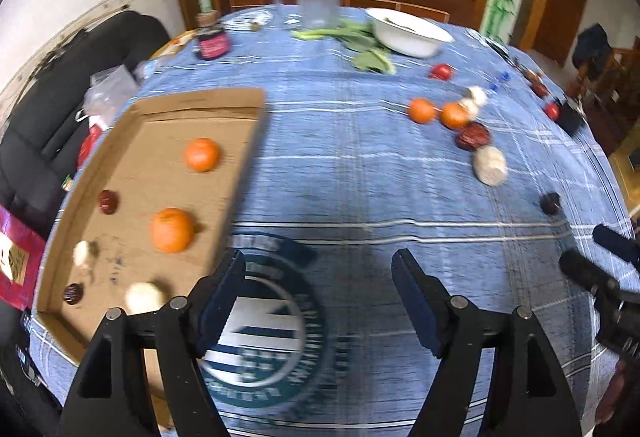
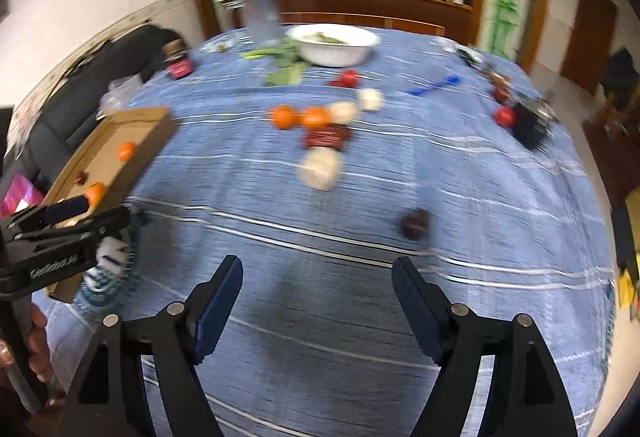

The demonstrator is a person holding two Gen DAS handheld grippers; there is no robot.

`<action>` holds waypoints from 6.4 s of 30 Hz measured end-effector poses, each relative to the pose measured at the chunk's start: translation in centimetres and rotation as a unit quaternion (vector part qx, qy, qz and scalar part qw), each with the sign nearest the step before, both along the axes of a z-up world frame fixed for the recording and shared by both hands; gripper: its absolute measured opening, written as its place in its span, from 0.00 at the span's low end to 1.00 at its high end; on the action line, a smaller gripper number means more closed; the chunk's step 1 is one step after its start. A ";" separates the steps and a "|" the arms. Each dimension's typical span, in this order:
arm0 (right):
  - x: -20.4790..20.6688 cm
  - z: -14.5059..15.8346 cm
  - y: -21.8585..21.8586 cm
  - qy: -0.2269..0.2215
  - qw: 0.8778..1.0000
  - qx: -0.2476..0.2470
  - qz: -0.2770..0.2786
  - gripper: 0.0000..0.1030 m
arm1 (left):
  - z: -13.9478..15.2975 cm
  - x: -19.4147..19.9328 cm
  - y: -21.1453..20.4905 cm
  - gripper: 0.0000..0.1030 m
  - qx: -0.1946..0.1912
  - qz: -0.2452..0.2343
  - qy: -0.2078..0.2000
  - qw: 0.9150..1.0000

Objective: Organize fruits
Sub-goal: 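Grasp a dark brown date with the right tool while the left tool grasps a tan ball, then carry the dark date and tan ball in both tools over the tray, then open both tools to release the dark date and tan ball into the tray, then move both open tools back toward the remaining fruit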

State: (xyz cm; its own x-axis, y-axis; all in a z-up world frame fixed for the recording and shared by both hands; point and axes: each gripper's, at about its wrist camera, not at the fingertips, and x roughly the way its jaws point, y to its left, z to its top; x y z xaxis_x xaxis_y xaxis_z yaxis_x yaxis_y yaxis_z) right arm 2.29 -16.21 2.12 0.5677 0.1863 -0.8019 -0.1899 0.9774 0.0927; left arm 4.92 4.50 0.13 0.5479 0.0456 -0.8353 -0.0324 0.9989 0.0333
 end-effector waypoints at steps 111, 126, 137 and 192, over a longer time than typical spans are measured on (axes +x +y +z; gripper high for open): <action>3.7 1.4 17.9 -0.042 0.982 -0.013 0.184 0.27 | 1.9 -5.2 16.5 0.34 -0.066 0.106 -0.037 0.992; 7.8 0.2 29.5 -0.025 0.967 0.000 0.253 0.27 | -1.1 -6.2 22.4 0.34 -0.065 0.159 -0.008 0.985; 9.7 -3.2 33.3 0.024 0.960 -0.005 0.278 0.27 | -2.7 -5.7 23.5 0.34 -0.063 0.162 0.009 0.985; 4.1 -0.9 12.1 0.007 0.991 -0.005 0.132 0.53 | 1.0 -4.0 9.0 0.64 -0.042 0.063 -0.026 0.997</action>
